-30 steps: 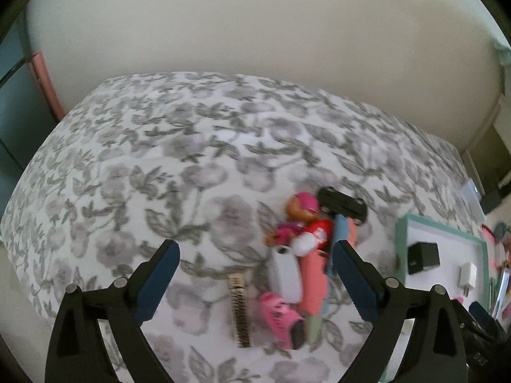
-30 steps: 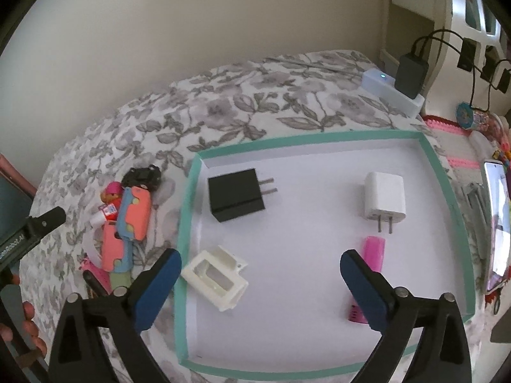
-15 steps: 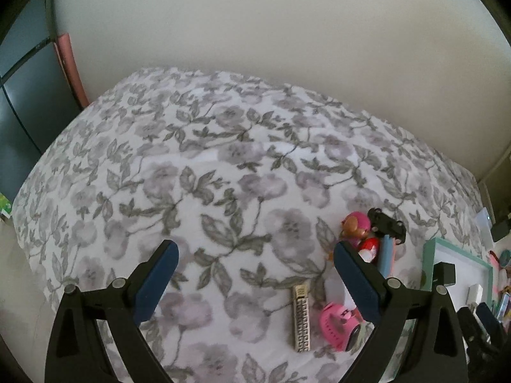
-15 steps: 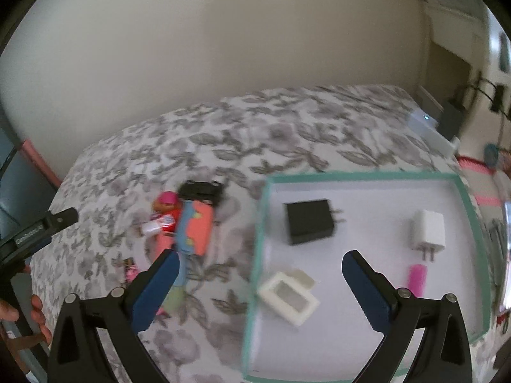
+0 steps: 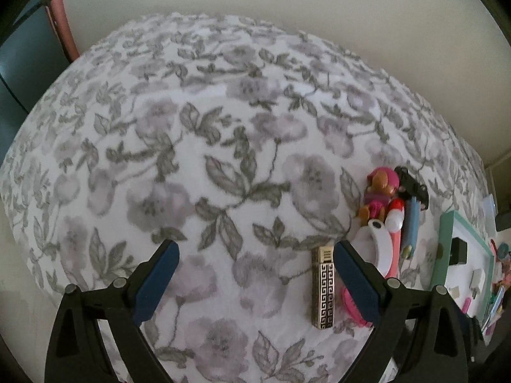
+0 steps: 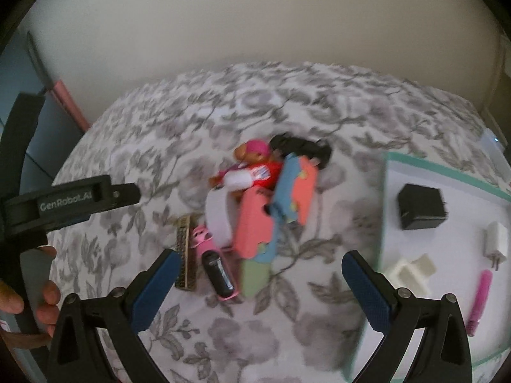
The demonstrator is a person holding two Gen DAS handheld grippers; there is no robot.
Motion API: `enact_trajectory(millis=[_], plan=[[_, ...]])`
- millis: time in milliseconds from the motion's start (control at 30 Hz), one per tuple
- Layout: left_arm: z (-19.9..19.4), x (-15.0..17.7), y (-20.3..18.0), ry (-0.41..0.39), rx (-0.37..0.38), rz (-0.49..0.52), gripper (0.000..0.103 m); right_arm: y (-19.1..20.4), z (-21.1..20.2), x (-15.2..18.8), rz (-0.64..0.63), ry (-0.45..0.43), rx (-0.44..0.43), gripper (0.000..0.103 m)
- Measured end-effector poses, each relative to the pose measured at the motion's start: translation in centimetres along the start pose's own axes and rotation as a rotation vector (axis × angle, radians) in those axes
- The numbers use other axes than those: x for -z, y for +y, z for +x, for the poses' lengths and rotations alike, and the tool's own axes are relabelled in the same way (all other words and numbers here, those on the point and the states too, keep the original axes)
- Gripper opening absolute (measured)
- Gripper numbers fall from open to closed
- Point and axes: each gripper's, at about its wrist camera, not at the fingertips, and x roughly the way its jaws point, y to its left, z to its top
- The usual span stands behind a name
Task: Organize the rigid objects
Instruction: 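Withdraw both tools from the tray back toward the pile, then grasp the pink watch band with the right tool while the left tool grasps the gold patterned strip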
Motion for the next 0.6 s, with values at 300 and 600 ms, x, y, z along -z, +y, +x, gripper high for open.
enact_trajectory(millis=[300, 600], plan=[[1.8, 0.9, -0.8, 0.069, 0.026, 0.030, 0.093, 1.5, 2.8, 0.7, -0.033, 0.060, 0.014, 0.095], [2.8, 1.3, -2.1, 0.107, 0.052, 0.076, 0.088, 1.5, 3.5, 0.7, -0.022, 0.061, 0.029, 0.073]])
